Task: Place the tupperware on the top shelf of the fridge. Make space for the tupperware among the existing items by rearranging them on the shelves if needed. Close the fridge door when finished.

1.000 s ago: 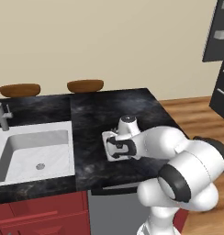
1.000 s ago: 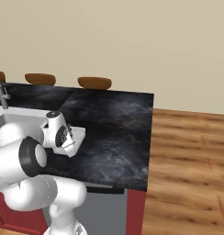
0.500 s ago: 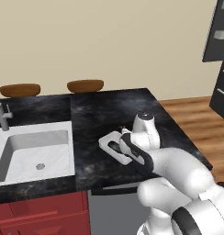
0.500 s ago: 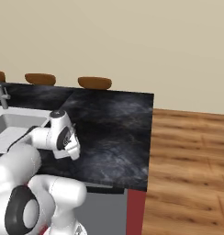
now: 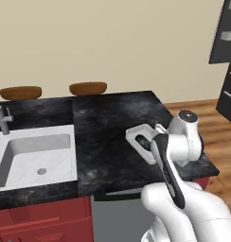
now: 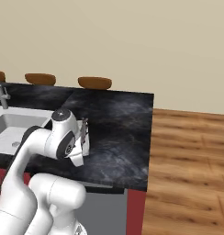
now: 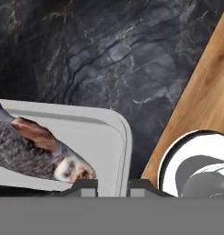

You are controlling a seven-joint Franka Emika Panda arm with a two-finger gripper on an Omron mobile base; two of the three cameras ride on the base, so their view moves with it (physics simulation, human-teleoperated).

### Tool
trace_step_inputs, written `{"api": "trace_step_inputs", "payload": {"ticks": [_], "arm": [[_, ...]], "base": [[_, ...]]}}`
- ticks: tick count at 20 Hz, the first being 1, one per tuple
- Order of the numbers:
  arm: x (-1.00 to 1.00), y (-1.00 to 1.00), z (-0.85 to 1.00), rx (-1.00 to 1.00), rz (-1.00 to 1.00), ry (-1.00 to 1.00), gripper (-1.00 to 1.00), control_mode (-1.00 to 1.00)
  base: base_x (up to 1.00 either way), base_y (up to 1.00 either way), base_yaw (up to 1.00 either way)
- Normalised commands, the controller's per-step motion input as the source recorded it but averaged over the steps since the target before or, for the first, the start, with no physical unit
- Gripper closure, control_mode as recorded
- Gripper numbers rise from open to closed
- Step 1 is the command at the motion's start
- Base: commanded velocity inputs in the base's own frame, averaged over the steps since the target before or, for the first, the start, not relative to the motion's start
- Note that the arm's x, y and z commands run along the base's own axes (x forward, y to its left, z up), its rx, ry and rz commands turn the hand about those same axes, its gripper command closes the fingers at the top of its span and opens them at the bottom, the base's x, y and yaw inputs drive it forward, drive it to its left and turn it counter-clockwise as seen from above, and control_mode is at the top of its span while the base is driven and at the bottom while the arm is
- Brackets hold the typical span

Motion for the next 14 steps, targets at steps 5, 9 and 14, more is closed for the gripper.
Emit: {"api": "trace_step_inputs", "payload": {"ticks": [5,9,14], "arm": [[-0.71,-0.21,0.99,0.01,-0.17,-0.14,1.00,-1.00],[-0.39,-0.05,1.00,0.01,-0.06,0.00,1.00,-1.00],[-0.66,0.00,0.81,0.00,0.01,-0.10,1.00,-1.00]], "base": [[0.00,0.00,0.00],[0.00,0.00,0.00],[0.00,0.00,0.00]]}}
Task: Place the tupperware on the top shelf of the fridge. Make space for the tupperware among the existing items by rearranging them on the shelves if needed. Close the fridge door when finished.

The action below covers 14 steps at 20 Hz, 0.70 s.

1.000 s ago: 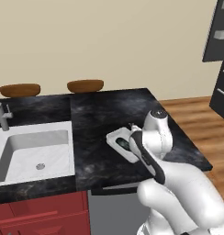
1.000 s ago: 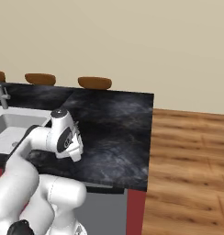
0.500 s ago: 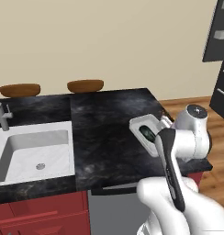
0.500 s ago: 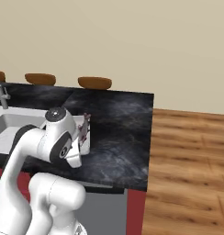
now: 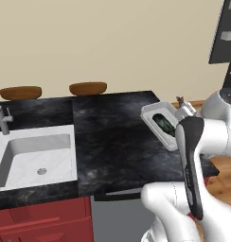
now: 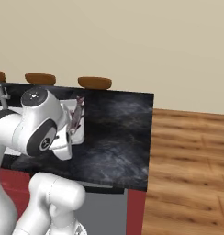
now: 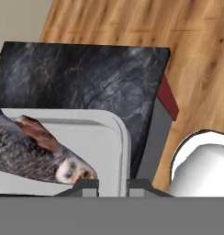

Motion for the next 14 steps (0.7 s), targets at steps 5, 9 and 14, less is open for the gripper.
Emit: {"api": "trace_step_inputs", "payload": {"ticks": [5,9,14], "arm": [[-0.38,0.03,0.35,0.00,0.01,-0.21,1.00,-1.00],[0.03,0.23,0.06,-0.01,-0.01,0.00,1.00,1.00],[0.00,0.00,0.00,0.00,0.00,0.00,1.00,1.00]], "base": [[0.00,0.00,0.00],[0.02,0.01,0.00],[-0.50,-0.05,-0.04]]}}
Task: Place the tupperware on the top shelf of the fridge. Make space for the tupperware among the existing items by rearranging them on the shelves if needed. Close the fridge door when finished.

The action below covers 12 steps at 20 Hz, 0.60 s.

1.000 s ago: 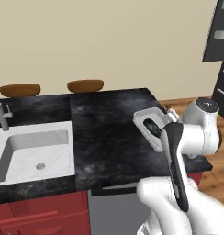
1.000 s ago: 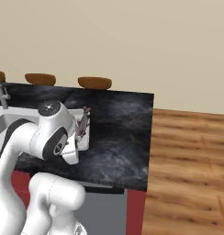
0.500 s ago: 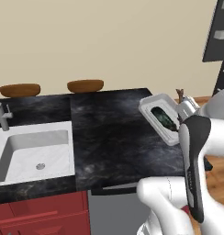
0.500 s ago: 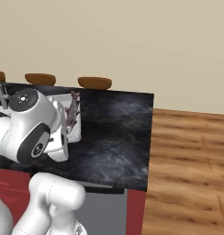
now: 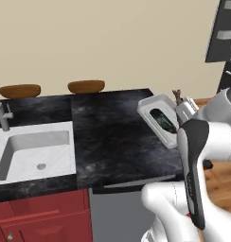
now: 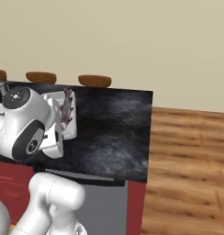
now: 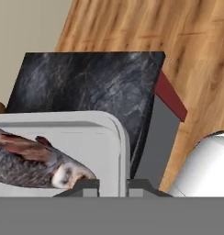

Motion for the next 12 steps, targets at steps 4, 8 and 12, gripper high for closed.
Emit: {"api": "trace_step_inputs", "payload": {"ticks": [4,8,12], "arm": [[0.00,0.00,0.00,0.00,0.00,0.00,1.00,1.00],[0.00,0.00,0.00,0.00,0.00,0.00,1.00,1.00],[0.00,0.00,0.00,0.00,0.00,0.00,1.00,1.00]], "base": [[-0.87,-0.52,-0.27],[-0.14,-0.99,-0.51],[0.00,-0.99,-0.56]]}}
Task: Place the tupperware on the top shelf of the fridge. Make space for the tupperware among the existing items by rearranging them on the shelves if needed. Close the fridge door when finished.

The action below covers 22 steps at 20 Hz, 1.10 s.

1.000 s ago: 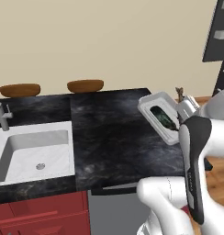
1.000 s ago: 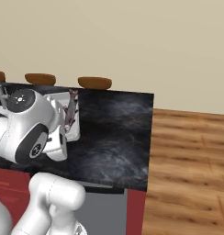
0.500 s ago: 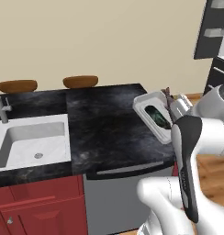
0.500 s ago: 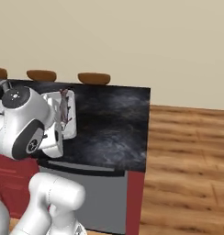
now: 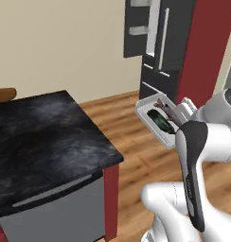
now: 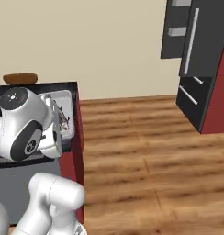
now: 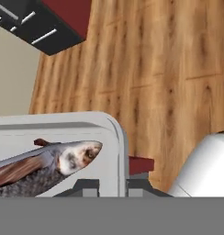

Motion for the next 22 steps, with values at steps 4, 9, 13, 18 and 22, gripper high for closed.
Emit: {"api": "trace_step_inputs", "payload": {"ticks": [4,9,13,18,22], "arm": [[0.00,0.00,0.00,0.00,0.00,0.00,1.00,1.00],[0.00,0.00,0.00,0.00,0.00,0.00,1.00,1.00],[0.00,0.00,0.00,0.00,0.00,0.00,1.00,1.00],[0.00,0.00,0.00,0.00,0.00,0.00,1.00,1.00],[0.00,0.00,0.00,0.00,0.00,0.00,1.00,1.00]], "base": [[0.22,-0.63,-0.53],[0.87,-0.04,-0.23],[1.00,-0.47,-0.05],[1.00,-0.34,0.04],[1.00,0.12,0.22]]}}
